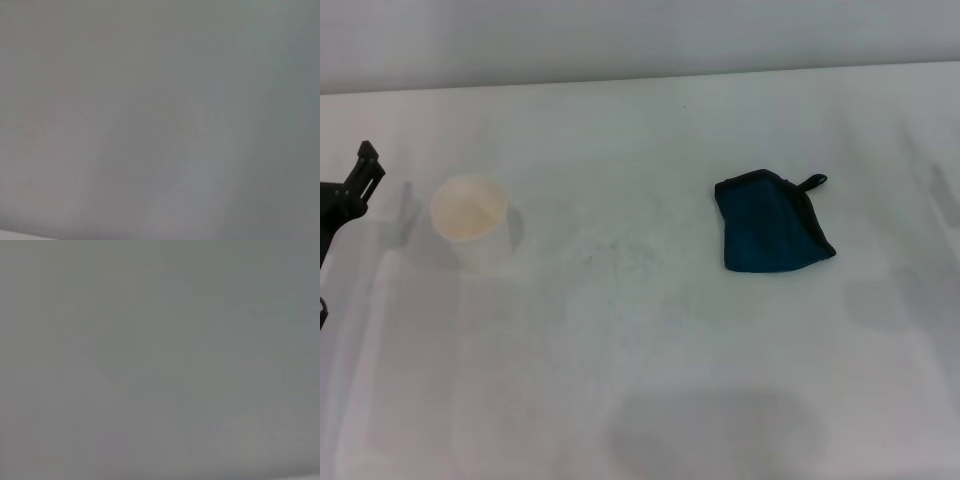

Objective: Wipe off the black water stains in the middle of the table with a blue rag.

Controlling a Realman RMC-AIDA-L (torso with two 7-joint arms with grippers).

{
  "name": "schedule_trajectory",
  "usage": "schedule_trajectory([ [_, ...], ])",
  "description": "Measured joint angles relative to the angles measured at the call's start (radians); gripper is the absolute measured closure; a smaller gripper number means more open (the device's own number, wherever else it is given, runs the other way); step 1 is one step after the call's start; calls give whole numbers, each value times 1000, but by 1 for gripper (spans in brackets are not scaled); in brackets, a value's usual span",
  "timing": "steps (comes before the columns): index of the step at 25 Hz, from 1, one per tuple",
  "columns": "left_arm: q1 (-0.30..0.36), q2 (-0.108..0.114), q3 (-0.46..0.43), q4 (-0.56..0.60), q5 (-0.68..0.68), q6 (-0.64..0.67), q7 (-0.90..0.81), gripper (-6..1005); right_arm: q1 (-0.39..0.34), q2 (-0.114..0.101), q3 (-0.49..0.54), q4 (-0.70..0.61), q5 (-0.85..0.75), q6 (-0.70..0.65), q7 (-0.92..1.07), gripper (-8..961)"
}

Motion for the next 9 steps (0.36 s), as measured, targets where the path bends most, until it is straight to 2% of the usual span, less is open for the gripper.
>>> schedule_trajectory([
  [4, -3, 0, 0, -3, 0, -6, 0, 107, 4, 0, 1, -1, -1, -49, 0, 199],
  [9, -14, 2, -2, -5, -10, -14, 0, 107, 6, 1, 1, 16, -1, -49, 6, 199],
])
